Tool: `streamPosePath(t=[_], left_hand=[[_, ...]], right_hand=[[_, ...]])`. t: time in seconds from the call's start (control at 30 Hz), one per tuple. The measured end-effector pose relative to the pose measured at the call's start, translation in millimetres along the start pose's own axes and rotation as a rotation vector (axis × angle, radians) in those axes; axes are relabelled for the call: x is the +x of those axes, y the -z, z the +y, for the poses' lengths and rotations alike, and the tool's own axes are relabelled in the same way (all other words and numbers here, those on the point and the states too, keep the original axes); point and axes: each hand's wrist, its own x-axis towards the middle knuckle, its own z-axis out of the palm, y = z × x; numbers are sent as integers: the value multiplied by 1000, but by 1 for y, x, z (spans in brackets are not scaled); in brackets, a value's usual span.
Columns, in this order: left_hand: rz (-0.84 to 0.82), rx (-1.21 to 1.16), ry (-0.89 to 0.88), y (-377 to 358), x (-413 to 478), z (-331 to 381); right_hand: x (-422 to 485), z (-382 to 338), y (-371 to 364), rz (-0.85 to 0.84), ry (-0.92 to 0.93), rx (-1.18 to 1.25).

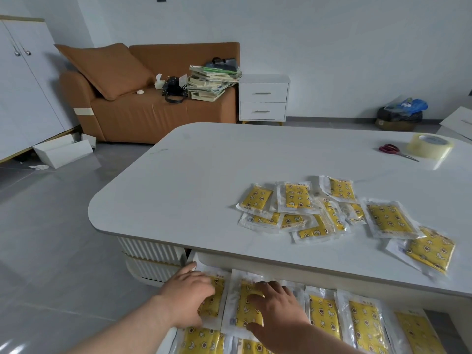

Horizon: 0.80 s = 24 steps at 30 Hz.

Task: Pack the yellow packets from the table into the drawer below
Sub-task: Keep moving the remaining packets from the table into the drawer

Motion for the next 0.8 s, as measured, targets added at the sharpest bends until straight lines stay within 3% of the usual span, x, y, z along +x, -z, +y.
streamPosePath(t=[0.8], left_hand=[[115, -59, 101, -8, 2, -2]], right_hand=[[13, 6, -3, 177, -61, 115]])
